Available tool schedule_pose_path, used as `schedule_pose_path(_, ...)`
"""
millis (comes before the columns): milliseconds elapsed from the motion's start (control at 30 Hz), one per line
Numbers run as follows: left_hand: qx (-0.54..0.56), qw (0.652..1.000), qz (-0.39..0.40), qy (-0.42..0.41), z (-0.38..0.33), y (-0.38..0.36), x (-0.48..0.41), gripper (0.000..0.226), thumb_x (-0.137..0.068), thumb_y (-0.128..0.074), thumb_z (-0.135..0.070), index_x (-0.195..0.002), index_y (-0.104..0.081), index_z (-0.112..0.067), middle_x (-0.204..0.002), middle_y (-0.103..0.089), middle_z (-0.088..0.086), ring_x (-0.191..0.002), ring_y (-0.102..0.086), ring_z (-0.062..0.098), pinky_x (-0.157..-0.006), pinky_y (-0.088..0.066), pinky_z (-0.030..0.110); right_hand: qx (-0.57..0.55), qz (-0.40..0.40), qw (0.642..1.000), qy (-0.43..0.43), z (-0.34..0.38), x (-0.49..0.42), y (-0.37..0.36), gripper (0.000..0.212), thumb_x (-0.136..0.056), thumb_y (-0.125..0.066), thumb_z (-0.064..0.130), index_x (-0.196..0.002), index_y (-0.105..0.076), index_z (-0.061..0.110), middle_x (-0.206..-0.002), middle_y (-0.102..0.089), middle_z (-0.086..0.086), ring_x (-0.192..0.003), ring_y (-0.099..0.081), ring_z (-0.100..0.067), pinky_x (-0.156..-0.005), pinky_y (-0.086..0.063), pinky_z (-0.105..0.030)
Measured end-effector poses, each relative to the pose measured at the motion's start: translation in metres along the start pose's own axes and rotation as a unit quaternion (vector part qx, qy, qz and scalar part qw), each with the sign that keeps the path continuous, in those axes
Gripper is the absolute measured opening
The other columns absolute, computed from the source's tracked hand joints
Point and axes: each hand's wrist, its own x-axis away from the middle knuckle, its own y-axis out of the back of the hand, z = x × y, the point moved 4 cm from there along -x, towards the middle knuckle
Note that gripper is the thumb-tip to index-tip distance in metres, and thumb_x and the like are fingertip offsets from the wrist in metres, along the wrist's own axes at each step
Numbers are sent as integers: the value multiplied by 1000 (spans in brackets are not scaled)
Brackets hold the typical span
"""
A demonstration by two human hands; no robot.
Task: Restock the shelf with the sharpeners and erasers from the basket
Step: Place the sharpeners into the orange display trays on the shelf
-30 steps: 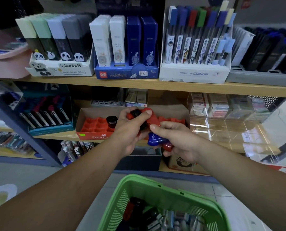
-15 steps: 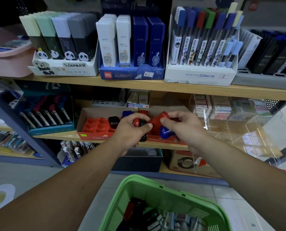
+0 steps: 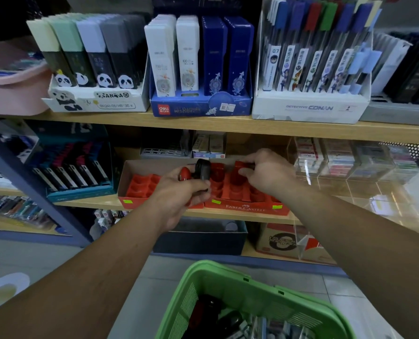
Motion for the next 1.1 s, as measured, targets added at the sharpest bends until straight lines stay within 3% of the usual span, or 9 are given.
schedule_pose_path(133, -63, 998, -1, -2, 3, 2, 0, 38, -92, -77, -12, -124, -61, -25, -103, -79, 7, -91, -78, 23, -53, -54, 27, 68, 12, 998, 1, 2, -4, 7, 37, -101, -58, 54, -137, -60, 51, -138, -59, 0, -122, -60, -31, -93, -55, -41)
schedule_pose_path(333, -131, 989, -62, -29, 5, 4, -3, 37, -84, -81, -4, -114, -65, -19, -96, -76, 6, -73, -73, 16, -55, -52, 24, 146, 32, 989, 3, 12, -8, -1, 44, -101, -62, 49, -143, -57, 38, -128, -54, -2, -116, -61, -29, -76, -45, -37)
schedule_pose_path(433, -158, 984, -68, -42, 4, 6, -2, 42, -81, -84, -4, -113, -67, -24, -102, -74, 5, -82, -70, 19, -62, -53, 28, 120, 32, 992, 29, 13, -4, -4, 51, -100, -62, 51, -148, -52, 40, -132, -52, -3, -117, -58, -29, -76, -45, -38)
schedule_pose_path(533, -168, 981, -76, -55, 2, 6, -2, 42, -79, -88, -12, -113, -67, -25, -103, -74, 1, -90, -72, 19, -63, -52, 29, 81, -16, 992, 99, 13, 5, 4, 56, -97, -67, 50, -149, -48, 41, -146, -53, -1, -128, -57, -28, -92, -53, -42)
schedule_pose_path(633, -169, 979, -97, -66, -2, 4, 0, 32, -85, -85, -26, -111, -67, -24, -92, -77, 0, -80, -75, 12, -58, -52, 25, 41, -31, 981, 188, 19, 15, 15, 50, -95, -70, 49, -142, -56, 43, -144, -56, 7, -128, -57, -23, -94, -55, -43)
schedule_pose_path(733, -179, 975, -100, -86, -5, -1, 0, 19, -90, -80, -33, -103, -71, -22, -80, -76, -2, -66, -72, 4, -50, -50, 18, 43, 0, 969, 245, 29, 23, 19, 50, -94, -72, 49, -142, -58, 46, -133, -54, 11, -118, -56, -16, -87, -52, -37)
schedule_pose_path(833, -199, 969, -85, -121, -9, -10, -1, 16, -90, -80, -33, -99, -74, -21, -80, -75, 1, -64, -69, 4, -51, -49, 16, -60, 14, 959, 276, 39, 30, 10, 52, -91, -77, 44, -140, -62, 43, -125, -58, 9, -112, -58, -14, -87, -53, -38)
schedule_pose_path(967, -120, 986, -63, -92, -11, -13, -4, 31, -92, -77, -32, -119, -65, -23, -93, -76, 8, -69, -67, 10, -50, -47, 24, -162, -28, 957, 240, 33, 21, 1, 27, -91, -77, 39, -116, -67, 41, -111, -63, 12, -103, -63, -15, -87, -57, -45)
schedule_pose_path(1100, -33, 996, -81, 9, -4, 5, -3, 24, -105, -57, -31, -117, -65, -13, -90, -68, 7, -68, -58, 14, -58, -44, 29, -224, 21, 966, 132, 21, 11, -7, 16, -96, -71, 39, -96, -56, 44, -109, -66, 11, -104, -64, -16, -89, -59, -47)
